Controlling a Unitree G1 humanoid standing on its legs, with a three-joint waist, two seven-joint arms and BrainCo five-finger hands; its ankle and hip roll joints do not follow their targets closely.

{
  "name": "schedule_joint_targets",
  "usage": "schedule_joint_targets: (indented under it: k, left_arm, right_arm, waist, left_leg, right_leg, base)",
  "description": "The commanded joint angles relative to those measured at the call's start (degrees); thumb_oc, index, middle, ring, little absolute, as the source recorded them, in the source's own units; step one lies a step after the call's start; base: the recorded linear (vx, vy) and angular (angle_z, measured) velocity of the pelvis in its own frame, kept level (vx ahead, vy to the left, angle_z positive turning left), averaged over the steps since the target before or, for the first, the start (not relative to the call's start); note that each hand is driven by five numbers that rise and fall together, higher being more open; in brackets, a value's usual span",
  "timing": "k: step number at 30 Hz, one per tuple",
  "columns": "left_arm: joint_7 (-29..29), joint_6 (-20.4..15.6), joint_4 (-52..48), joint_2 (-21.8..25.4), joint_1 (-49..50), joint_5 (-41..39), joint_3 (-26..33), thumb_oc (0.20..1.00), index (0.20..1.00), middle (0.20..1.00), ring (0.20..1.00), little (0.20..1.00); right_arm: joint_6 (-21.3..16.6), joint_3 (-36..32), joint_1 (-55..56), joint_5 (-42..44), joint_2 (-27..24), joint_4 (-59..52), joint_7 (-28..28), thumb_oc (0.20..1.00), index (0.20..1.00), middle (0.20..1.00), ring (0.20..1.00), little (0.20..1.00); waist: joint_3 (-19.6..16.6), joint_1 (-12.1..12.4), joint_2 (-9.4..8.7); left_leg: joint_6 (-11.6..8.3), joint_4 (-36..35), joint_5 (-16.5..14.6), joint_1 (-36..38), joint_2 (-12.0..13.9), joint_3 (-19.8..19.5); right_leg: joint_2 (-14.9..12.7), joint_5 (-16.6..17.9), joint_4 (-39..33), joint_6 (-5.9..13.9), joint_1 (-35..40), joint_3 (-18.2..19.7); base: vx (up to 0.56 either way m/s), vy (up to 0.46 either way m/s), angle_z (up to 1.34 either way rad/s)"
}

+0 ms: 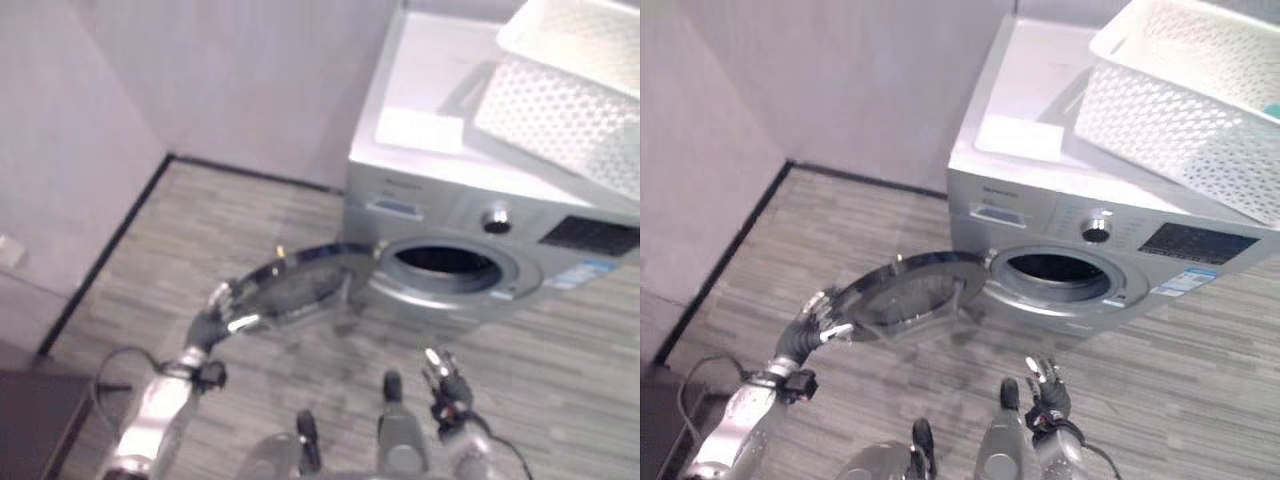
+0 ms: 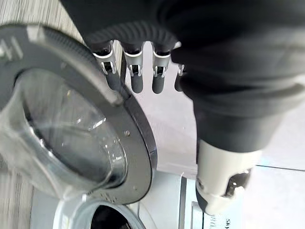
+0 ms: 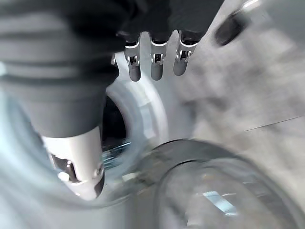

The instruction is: Grab the laundry basket,head to the washer,open it,put in the laundry and shut it.

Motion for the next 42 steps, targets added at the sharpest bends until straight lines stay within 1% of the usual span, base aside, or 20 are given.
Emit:
schedule_joint_targets:
  k: [1,4,7,10,14,15,16,17,18,21,24,28,31,32,33,36,38,40,41,42]
  left_arm:
    - [-0.07,-2.23,-4.56,0.04,0.98,2.06,3.65,1.0,1.0,1.0,1.0,1.0]
    - [-1.46,-2.18,-4.91,-0.52,2.4,2.47,4.83,1.0,1.0,1.0,1.0,1.0]
    - [-2.3,-1.91,-4.56,-0.63,2.59,2.6,5.3,1.0,1.0,1.0,1.0,1.0]
    - [-2.81,-1.48,-4.32,-0.67,2.0,2.88,4.97,1.0,1.0,1.0,1.0,1.0]
    - [-4.24,-0.74,-4.08,-0.33,-0.38,3.22,2.96,1.0,1.0,1.0,1.0,1.0]
    - [-4.24,-0.74,-4.06,-0.39,-0.44,3.22,2.96,1.0,1.0,1.0,1.0,1.0]
    - [-4.59,-0.43,-4.23,0.16,-1.09,3.13,2.05,1.0,1.0,1.0,1.0,1.0]
    - [-4.58,-0.4,-4.21,0.04,-1.26,3.1,2.01,1.0,1.0,1.0,1.0,1.0]
    - [-4.85,-0.18,-4.13,0.48,-1.6,3.09,0.87,1.0,1.0,1.0,1.0,1.0]
    - [-4.85,0.29,-3.93,0.74,-2.2,2.75,-0.1,1.0,1.0,1.0,1.0,1.0]
    - [-4.73,0.93,-3.98,1.02,-2.16,2.1,-0.34,1.0,1.0,1.0,1.0,1.0]
    - [-4.6,1.29,-4.21,1.59,-1.22,1.32,0.05,1.0,1.0,1.0,1.0,1.0]
    - [-4.6,1.33,-4.38,1.35,-0.72,0.76,0.84,1.0,1.0,1.0,1.0,1.0]
    - [-4.6,1.34,-4.37,1.39,-0.76,0.75,0.81,1.0,1.0,1.0,1.0,1.0]
    - [-4.59,1.34,-3.88,0.89,-2.06,0.69,0.28,1.0,1.0,1.0,1.0,1.0]
    - [-4.62,1.17,-3.85,1.03,-3.63,0.94,-0.72,1.0,1.0,1.0,1.0,1.0]
    - [-4.57,1.1,-4.27,1.43,-4.22,1.46,-0.91,1.0,1.0,1.0,1.0,1.0]
    - [-4.46,0.9,-4.55,1.78,-3.84,2.29,-0.41,1.0,1.0,1.0,1.0,1.0]
    - [-5.03,1.1,-4.77,2.81,-4.87,2.3,-0.96,1.0,1.0,1.0,1.0,1.0]
    - [-4.93,0.95,-4.53,3.43,-5.22,2.36,-0.84,1.0,1.0,1.0,1.0,1.0]
  right_arm:
    - [-5.78,-6.66,-4.14,-10.16,-5.0,-7.45,-5.97,1.0,1.0,1.0,1.0,1.0]
    - [-7.6,-13.04,-5.28,-18.58,-8.09,-15.41,-10.01,1.0,1.0,1.0,1.0,1.0]
    - [-8.75,-18.27,-7.77,-27.11,-12.62,-24.06,-13.36,1.0,1.0,1.0,1.0,1.0]
    - [-8.99,-20.27,-10.81,-30.94,-15.33,-27.53,-15.4,1.0,1.0,1.0,1.0,1.0]
    - [-9.78,-21.89,-19.86,-35.16,-24.74,-31.04,-18.32,1.0,1.0,1.0,1.0,1.0]
    - [-9.81,-21.86,-19.95,-35.16,-24.83,-30.95,-18.34,1.0,1.0,1.0,1.0,1.0]
    - [-10.18,-21.87,-23.06,-36.08,-28.56,-32.39,-19.11,1.0,1.0,1.0,1.0,1.0]
    - [-10.19,-21.81,-23.31,-36.11,-28.82,-32.18,-19.22,1.0,1.0,1.0,1.0,1.0]
    - [-10.13,-20.99,-27.46,-36.66,-33.45,-31.81,-20.87,1.0,1.0,1.0,1.0,1.0]
    - [-8.01,-19.95,-32.28,-37.94,-41.96,-28.44,-22.72,1.0,1.0,1.0,1.0,1.0]
    - [-6.71,-19.5,-35.22,-37.4,-48.55,-25.11,-24.01,1.0,1.0,1.0,1.0,1.0]
    - [-5.69,-16.53,-39.93,-36.39,-53.05,-20.02,-25.04,1.0,1.0,1.0,1.0,1.0]
    - [-5.21,-14.53,-41.13,-35.21,-53.26,-17.02,-24.53,1.0,1.0,1.0,1.0,1.0]
    - [-5.23,-14.66,-41.04,-35.16,-53.26,-17.03,-24.5,1.0,1.0,1.0,1.0,1.0]
    - [-4.91,-16.96,-38.44,-35.62,-52.49,-17.61,-24.82,1.0,1.0,1.0,1.0,1.0]
    - [-4.86,-19.21,-36.7,-35.67,-51.44,-18.56,-25.22,1.0,1.0,1.0,1.0,1.0]
    - [-3.69,-19.67,-36.57,-37.13,-52.12,-17.75,-25.75,1.0,1.0,1.0,1.0,1.0]
    - [-1.92,-19.22,-35.32,-39.77,-51.65,-16.99,-25.42,1.0,1.0,1.0,1.0,1.0]
    - [-1.08,-20.66,-34.32,-39.35,-51.13,-15.56,-25.61,1.0,1.0,1.0,1.0,1.0]
    - [-0.68,-21.17,-34.2,-38.98,-51.01,-14.75,-25.97,1.0,1.0,1.0,1.0,1.0]
  waist:
    - [0.26,-0.67,0.39]
    - [-1.55,-0.06,-0.08]
    - [-3.06,0.86,-0.26]
    - [-3.97,1.67,-0.47]
    - [-5.89,3.56,-1.11]
    - [-5.86,3.5,-1.02]
    - [-6.57,4.41,-1.73]
    - [-6.51,4.31,-1.51]
    - [-7.11,5.0,-2.11]
    - [-7.54,5.49,-2.57]
    - [-7.86,5.77,-3.06]
    - [-7.99,6.77,-3.56]
    - [-7.49,6.71,-3.62]
    - [-7.42,6.72,-3.68]
    - [-6.69,6.25,-3.99]
    - [-5.65,6.6,-4.43]
    - [-5.36,6.31,-4.39]
    - [-5.69,6.5,-3.43]
    - [-5.02,5.68,-3.4]
    - [-4.57,4.93,-3.36]
  left_leg:
    - [0.21,-2.92,-5.74,5.13,4.08,-1.55]
    - [0.02,-5.33,-4.81,6.79,4.62,-1.99]
    - [-0.69,-7.12,-3.96,7.49,6.08,-3.27]
    - [-1.5,-8.26,-2.45,7.19,7.03,-4.31]
    - [-3.82,-9.56,-0.09,6.74,10.44,-6.67]
    - [-3.85,-9.59,-0.08,6.74,10.5,-6.72]
    - [-4.71,-9.62,0.78,6.33,11.76,-7.41]
    - [-4.84,-9.67,0.83,6.26,11.92,-7.55]
    - [-5.76,-9.66,1.66,5.86,13.36,-8.17]
    - [-7.01,-9.22,2.76,5.25,15.34,-9.41]
    - [-8.07,-8.23,3.87,4.68,17.23,-10.1]
    - [-9.21,-6.28,7.73,4.93,19.27,-10.35]
    - [-8.98,-4.45,9.24,4.92,20.3,-8.85]
    - [-8.97,-4.2,9.14,4.8,20.27,-8.92]
    - [-7.81,-1.23,7.96,2.6,19.31,-6.5]
    - [-6.4,2.28,3.19,-1.79,13.28,-5.66]
    - [-5.78,2.8,1.78,-3.67,11.67,-4.12]
    - [-4.09,0.4,0.34,-2.15,9.51,-5.29]
    - [-3.19,-0.55,0.15,-1.55,9.03,-6.18]
    - [-2.7,-0.52,-0.61,-0.97,8.71,-7.04]
  right_leg:
    - [-2.71,-0.09,1.46,5.16,0.13,-0.71]
    - [-2.57,-0.2,0.75,5.3,1.17,-1.28]
    - [-1.67,-2.56,0.74,4.95,2.22,-2.37]
    - [-0.91,-4.09,0.69,4.2,2.34,-3.09]
    - [1.88,-7.48,0.83,2.63,3.84,-4.67]
    - [1.93,-7.49,0.83,2.6,3.85,-4.74]
    - [3.06,-8.66,0.71,2.04,4.66,-5.26]
    - [3.19,-8.72,0.69,1.93,4.68,-5.45]
    - [4.43,-9.66,0.42,1.2,5.48,-6.24]
    - [6.39,-10.98,-0.04,-0.11,6.71,-7.07]
    - [8.63,-12.3,-0.74,-1.58,8.1,-7.68]
    - [10.6,-12.73,-1.03,-2.31,9.19,-8.84]
    - [10.98,-13.39,-0.14,-2.76,9.64,-9.63]
    - [10.94,-13.45,-0.04,-2.78,9.62,-9.66]
    - [9.89,-14.17,0.09,-3.17,10.54,-11.21]
    - [8.01,-14.26,0.02,-3.08,11.17,-13.0]
    - [7.04,-13.84,0.53,-2.8,10.75,-14.28]
    - [6.55,-14.02,5.45,-1.76,8.28,-13.76]
    - [5.53,-13.53,13.16,0.07,5.68,-13.28]
    - [5.51,-11.76,17.02,2.27,4.21,-11.25]
  base:
    - [0.11,-0.036,-0.16]
    - [0.11,-0.088,-0.07]
    - [0.08,-0.119,0.03]
    - [0.06,-0.125,0.22]
    - [0.1,-0.23,0.35]
    - [0.07,-0.194,0.28]
    - [0.04,-0.138,0.29]
    - [0.09,-0.281,0.43]
    - [0.07,-0.21,0.38]
    - [0.07,-0.22,0.26]
    - [0.07,-0.201,0.35]
    - [0.05,-0.153,0.1]
    - [0.03,-0.089,-0.19]
    - [-0.02,-0.032,-0.14]
    - [-0.03,0.002,0.03]
    - [-0.06,0.036,0.42]
    - [-0.05,0.118,0.45]
    - [0.01,0.227,0.31]
    - [0.04,0.191,-0.02]
    - [0.04,0.101,-0.07]
